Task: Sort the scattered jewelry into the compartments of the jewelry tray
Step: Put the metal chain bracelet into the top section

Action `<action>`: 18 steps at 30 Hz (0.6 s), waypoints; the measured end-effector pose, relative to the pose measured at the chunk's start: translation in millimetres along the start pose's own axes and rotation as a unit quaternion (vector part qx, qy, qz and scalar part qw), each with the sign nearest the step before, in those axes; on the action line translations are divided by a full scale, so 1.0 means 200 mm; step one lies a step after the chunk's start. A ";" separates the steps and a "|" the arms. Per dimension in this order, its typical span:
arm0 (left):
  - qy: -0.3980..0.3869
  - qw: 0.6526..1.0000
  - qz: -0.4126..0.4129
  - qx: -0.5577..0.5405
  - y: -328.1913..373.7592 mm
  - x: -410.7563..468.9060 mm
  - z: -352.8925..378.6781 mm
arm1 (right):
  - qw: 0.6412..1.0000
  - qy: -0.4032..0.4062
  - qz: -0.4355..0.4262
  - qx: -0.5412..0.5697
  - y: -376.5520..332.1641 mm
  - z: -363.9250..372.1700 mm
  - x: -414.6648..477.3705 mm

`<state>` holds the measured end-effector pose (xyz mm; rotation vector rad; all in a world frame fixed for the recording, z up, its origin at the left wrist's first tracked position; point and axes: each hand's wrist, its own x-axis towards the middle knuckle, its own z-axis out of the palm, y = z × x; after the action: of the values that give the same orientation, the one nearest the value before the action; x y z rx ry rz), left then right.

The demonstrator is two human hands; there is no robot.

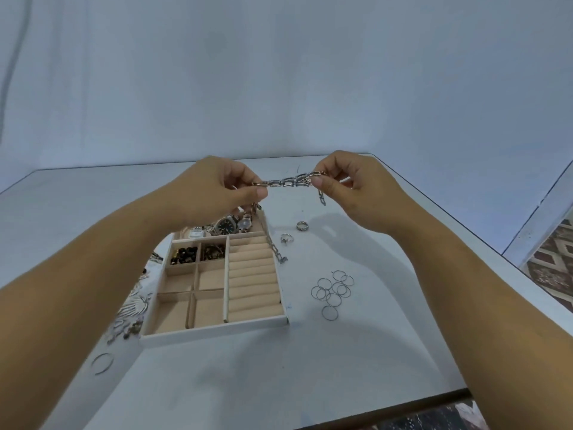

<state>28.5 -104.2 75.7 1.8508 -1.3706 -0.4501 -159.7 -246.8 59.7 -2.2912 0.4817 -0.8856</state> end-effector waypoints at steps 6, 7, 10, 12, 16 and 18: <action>0.025 0.999 0.004 0.025 0.00 -0.02 -0.10 | 0.998 -0.038 0.026 0.034 0.02 0.12 0.03; 0.024 0.998 0.009 0.050 0.00 -0.03 -0.12 | 0.998 -0.047 0.030 0.040 0.03 0.14 0.03; 0.013 0.993 0.025 0.118 0.00 -0.05 -0.13 | 0.995 -0.071 0.047 0.052 0.06 0.20 0.00; 0.012 0.992 0.027 0.121 -0.02 -0.05 -0.13 | 0.992 -0.097 0.062 0.058 0.07 0.25 -0.01; 0.010 0.996 0.033 0.086 -0.02 -0.06 -0.14 | 0.981 -0.170 0.067 0.065 0.08 0.33 -0.01; 0.004 0.996 0.044 0.073 0.00 -0.07 -0.14 | 0.974 -0.202 0.059 0.084 0.07 0.36 0.00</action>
<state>41.7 -81.8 91.9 1.8964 -1.5080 -0.3031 -110.7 -226.2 7.8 -2.1830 0.3416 -0.3707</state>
